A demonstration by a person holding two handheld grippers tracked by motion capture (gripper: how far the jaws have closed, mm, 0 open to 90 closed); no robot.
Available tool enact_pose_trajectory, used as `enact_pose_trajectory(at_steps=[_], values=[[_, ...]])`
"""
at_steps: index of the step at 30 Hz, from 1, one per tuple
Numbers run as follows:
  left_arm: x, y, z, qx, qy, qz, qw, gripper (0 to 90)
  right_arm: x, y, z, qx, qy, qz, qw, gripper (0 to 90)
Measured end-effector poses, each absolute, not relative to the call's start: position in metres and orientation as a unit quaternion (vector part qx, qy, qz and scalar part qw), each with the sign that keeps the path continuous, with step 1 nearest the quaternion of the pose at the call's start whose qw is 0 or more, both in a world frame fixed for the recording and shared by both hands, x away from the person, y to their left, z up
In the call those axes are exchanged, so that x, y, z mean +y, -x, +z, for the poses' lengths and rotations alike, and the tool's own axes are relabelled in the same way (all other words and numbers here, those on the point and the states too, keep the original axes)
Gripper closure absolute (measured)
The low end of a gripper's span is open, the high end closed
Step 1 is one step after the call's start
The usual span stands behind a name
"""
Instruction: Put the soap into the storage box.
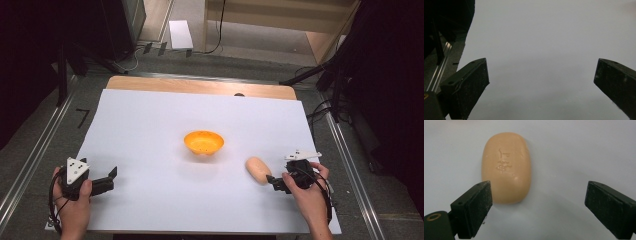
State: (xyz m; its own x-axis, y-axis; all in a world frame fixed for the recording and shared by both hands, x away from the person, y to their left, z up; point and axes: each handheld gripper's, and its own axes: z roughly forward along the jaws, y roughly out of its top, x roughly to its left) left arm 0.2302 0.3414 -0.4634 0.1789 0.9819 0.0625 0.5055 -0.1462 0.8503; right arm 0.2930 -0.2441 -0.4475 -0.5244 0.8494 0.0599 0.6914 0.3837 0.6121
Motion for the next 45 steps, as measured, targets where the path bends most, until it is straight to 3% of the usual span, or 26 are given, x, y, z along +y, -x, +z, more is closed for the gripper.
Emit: enact_pose_trajectory(at_steps=[5,9,26,38,45], values=[[0.341,-0.23,-0.463,0.547,-0.68,0.333,0.357,0.1,-0.235,-0.296,-0.449,0.825,-0.466,0.295,0.122,7.9],[0.341,-0.23,-0.463,0.547,-0.68,0.333,0.357,0.1,-0.229,-0.299,-0.449,0.823,-0.47,0.296,0.119,13.6],[0.342,-0.23,-0.463,0.547,-0.68,0.332,0.357,0.1,-0.206,-0.306,-0.455,0.832,-0.465,0.284,0.104,21.5],[0.342,-0.23,-0.463,0.547,-0.68,0.332,0.358,0.1,-0.195,-0.311,-0.46,0.835,-0.468,0.272,0.101,32.0],[0.342,-0.23,-0.463,0.547,-0.68,0.332,0.358,0.1,-0.192,-0.313,-0.461,0.841,-0.468,0.25,0.103,32.8]])
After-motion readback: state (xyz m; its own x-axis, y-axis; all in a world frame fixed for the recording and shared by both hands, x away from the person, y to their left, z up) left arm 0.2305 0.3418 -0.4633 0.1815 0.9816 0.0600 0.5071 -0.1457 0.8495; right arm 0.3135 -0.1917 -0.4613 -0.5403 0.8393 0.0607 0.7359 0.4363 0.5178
